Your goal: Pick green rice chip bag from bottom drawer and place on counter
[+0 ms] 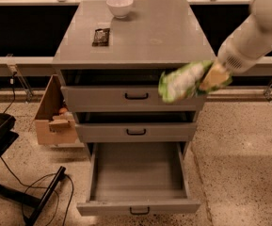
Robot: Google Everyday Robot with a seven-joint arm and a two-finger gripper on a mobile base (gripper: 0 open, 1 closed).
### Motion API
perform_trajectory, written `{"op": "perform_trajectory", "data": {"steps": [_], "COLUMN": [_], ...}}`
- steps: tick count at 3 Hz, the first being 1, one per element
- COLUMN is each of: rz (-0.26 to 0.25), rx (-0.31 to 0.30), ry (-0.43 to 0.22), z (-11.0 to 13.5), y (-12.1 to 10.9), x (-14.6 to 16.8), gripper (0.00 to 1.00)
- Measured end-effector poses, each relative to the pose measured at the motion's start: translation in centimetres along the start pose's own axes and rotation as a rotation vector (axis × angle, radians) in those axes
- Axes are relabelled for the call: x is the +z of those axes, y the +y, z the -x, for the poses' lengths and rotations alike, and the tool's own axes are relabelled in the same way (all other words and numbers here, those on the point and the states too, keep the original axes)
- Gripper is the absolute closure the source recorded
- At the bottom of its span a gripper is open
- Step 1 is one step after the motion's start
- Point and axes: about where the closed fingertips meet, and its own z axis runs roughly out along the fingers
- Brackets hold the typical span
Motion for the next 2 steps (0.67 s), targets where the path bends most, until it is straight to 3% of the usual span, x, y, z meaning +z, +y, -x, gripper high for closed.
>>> {"op": "perform_trajectory", "data": {"steps": [1,2], "rz": [-0.163,-0.291], "rx": [0.114,0.177], "ry": [-0.092,-0.229], "z": [2.7,5.0], "y": [-6.0,-11.0], "x": [-6.3,-9.3], "gripper": [1.00,1.00]}}
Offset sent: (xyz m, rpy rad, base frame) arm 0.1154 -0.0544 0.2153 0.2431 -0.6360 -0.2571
